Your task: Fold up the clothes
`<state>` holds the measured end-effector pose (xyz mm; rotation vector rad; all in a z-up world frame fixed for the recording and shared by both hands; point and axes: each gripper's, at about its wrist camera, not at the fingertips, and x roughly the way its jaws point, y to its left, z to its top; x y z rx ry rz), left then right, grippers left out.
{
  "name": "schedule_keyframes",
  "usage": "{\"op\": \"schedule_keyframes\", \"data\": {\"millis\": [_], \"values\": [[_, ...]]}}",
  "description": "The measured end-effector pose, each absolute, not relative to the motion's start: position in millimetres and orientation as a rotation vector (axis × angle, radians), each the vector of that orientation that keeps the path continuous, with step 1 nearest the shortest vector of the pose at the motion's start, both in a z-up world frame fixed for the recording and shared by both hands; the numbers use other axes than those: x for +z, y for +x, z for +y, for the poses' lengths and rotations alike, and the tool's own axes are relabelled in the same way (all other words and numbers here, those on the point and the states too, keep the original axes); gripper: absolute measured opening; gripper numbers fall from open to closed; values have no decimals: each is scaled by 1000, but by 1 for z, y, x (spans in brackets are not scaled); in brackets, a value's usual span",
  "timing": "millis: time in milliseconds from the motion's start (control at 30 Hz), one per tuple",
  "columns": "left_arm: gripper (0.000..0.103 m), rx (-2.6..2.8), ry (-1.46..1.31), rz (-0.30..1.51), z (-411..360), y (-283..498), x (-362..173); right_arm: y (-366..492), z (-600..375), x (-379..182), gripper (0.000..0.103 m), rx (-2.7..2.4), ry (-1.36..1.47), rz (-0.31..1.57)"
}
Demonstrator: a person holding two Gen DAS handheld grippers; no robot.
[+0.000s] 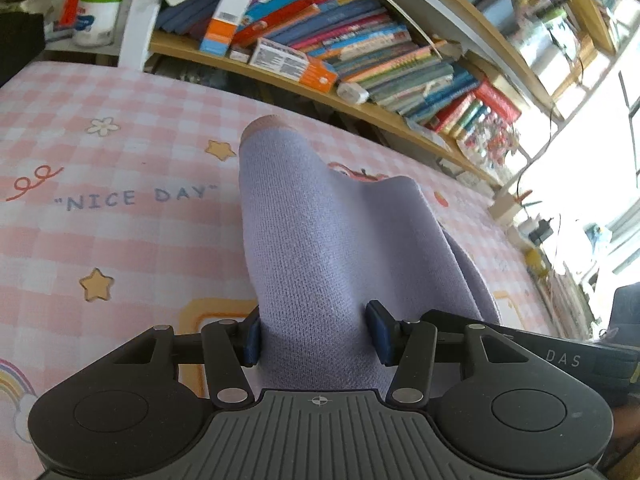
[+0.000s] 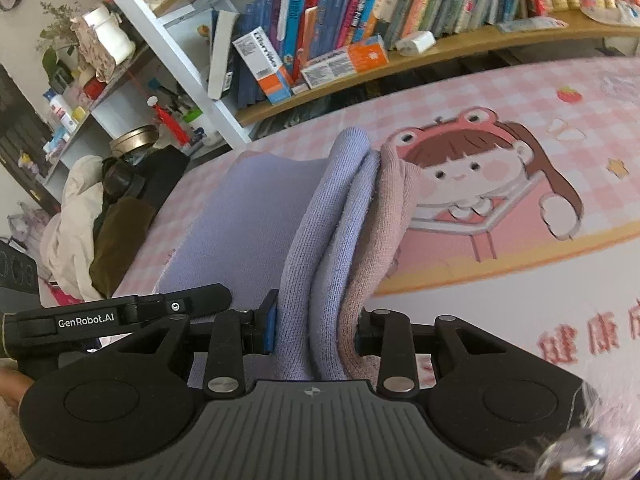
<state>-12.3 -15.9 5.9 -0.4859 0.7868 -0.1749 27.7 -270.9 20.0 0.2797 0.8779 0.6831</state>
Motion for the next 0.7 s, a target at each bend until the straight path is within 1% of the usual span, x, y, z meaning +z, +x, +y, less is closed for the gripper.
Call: {"op": "schedule_keyframes", "data": {"millis": [300, 700], "values": [[51, -146, -519, 701, 32, 20, 12, 75, -221, 43, 30, 754, 215, 820], [51, -67, -511, 632, 94, 74, 12, 142, -148, 42, 30, 815, 191, 731]]}}
